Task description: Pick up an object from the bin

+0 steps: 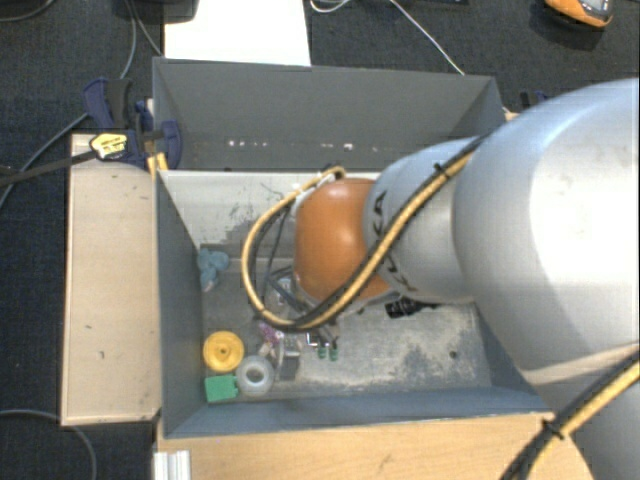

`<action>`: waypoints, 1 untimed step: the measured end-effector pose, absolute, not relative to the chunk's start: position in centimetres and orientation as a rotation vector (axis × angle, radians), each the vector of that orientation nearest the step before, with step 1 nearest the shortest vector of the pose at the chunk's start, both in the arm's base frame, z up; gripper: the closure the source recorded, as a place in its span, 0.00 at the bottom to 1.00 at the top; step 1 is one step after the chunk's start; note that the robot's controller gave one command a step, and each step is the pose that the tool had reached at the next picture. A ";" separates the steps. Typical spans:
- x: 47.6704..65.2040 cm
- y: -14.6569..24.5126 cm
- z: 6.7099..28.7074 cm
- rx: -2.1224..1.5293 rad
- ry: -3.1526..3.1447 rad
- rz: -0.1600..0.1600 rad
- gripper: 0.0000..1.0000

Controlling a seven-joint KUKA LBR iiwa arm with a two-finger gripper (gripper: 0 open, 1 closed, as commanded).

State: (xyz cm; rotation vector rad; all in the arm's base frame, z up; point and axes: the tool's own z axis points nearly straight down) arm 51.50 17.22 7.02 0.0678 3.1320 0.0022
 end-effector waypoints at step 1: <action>51.6 17.6 6.6 -0.105 3.147 0.004 1.00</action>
Offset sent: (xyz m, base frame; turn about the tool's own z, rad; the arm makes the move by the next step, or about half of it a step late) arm 0.0000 0.0000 0.0000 0.0000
